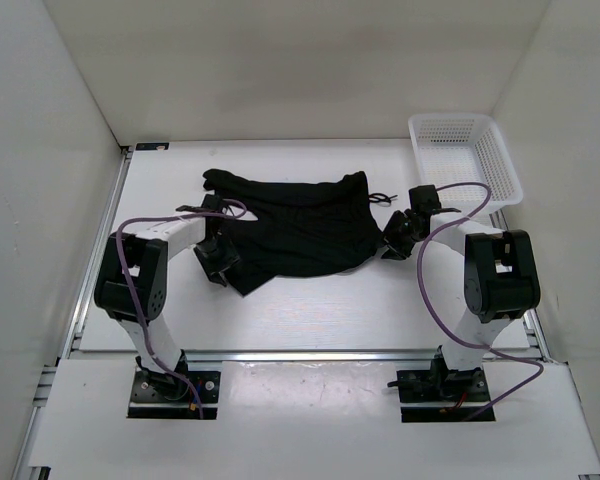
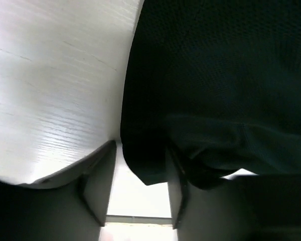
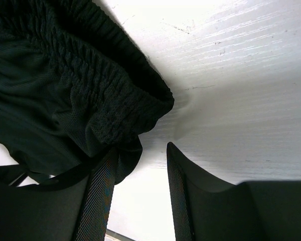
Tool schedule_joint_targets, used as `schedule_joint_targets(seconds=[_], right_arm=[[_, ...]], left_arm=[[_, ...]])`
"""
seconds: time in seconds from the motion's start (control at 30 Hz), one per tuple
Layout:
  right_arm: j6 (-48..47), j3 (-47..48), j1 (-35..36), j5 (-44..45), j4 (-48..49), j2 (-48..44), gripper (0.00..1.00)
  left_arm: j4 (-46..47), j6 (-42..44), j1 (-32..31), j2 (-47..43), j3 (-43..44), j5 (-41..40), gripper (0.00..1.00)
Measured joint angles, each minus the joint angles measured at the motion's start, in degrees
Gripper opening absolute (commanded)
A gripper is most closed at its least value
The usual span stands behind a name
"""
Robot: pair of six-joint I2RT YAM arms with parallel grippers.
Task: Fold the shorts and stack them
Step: Flatten the shorts out
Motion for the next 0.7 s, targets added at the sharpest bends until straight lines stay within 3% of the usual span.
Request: schedule_joint_targets(seconds=[0.03, 0.13, 0.3, 0.43, 0.5, 0.6, 0.63, 0.7], right_arm=[[-0.02, 0.04, 0.00, 0.07, -0.02, 0.00, 0.46], [-0.02, 0.52, 0.00, 0.11, -0.44, 0.04, 0.43], [-0.04, 1.90, 0.00, 0.24, -0.33, 0.70, 0.42], [0.07, 1.97, 0.00, 0.20, -0.07, 0.70, 0.73], [0.46, 2.12, 0.00, 0.15, 0.17, 0.72, 0.74], [0.46, 3.15, 0.04, -0.07, 0.61, 1.49, 0.49], [0.63, 3.78, 0.22, -0.17, 0.76, 2.14, 0.22], [0.57, 4.81, 0.52, -0.20, 0.98, 3.41, 0.01]], left_arm=[[0.00, -0.09, -0.07, 0.39, 0.13, 0.02, 0.38], [0.17, -0.59, -0.13, 1.20, 0.63, 0.22, 0.10], [0.44, -0.76, -0.13, 1.64, 1.22, 0.39, 0.10], [0.33, -0.81, -0.07, 1.62, 1.49, 0.17, 0.10], [0.22, -0.81, -0.07, 1.60, 1.88, -0.07, 0.10], [-0.04, -0.81, -0.07, 1.38, 2.60, -0.24, 0.10], [-0.26, -0.81, 0.13, 1.33, 2.91, -0.31, 0.10], [-0.66, -0.76, 0.44, 1.20, 3.56, -0.55, 0.10]])
